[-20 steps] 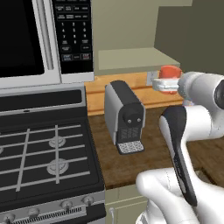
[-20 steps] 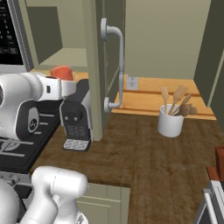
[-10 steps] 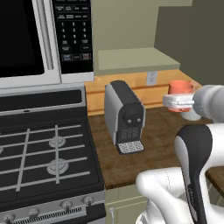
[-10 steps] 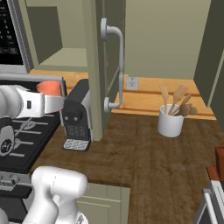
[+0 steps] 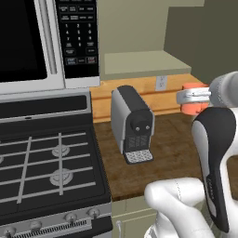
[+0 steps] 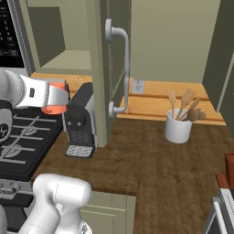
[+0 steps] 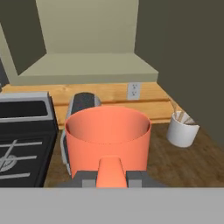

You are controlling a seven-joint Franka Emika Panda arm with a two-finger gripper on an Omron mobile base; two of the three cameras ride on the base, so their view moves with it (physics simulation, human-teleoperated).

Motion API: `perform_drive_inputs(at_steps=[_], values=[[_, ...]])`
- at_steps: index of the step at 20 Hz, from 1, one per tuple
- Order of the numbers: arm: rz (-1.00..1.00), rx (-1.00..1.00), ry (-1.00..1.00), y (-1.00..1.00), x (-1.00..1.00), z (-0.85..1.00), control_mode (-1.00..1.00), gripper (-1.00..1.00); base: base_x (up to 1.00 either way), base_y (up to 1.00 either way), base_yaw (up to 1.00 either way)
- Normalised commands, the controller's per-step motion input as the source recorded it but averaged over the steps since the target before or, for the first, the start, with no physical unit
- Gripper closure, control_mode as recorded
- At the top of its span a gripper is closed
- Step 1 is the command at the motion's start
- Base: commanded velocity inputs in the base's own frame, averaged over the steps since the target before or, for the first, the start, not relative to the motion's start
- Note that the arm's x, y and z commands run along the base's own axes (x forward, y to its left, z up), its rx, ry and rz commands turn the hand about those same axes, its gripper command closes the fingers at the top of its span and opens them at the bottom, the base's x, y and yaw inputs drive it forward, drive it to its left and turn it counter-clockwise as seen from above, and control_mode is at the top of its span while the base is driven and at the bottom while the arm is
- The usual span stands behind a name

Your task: Gather all objects into one cabinet and sort the glasses and bowls to opposite sides.

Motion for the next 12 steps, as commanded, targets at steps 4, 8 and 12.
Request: perform_drive_inputs(at_steps=[4, 8, 12], values=[[0.01, 0.00, -0.07, 0.00, -0.33, 0.00, -1.00, 1.00, 0.00, 0.00, 0.00], [0.04, 0.00, -0.04, 0.02, -0.24, 0.04, -1.00, 1.00, 0.00, 0.00, 0.00], [0.00, 0.00, -0.04, 0.12, -0.13, 0.00, -1.00, 1.00, 0.00, 0.00, 0.00]])
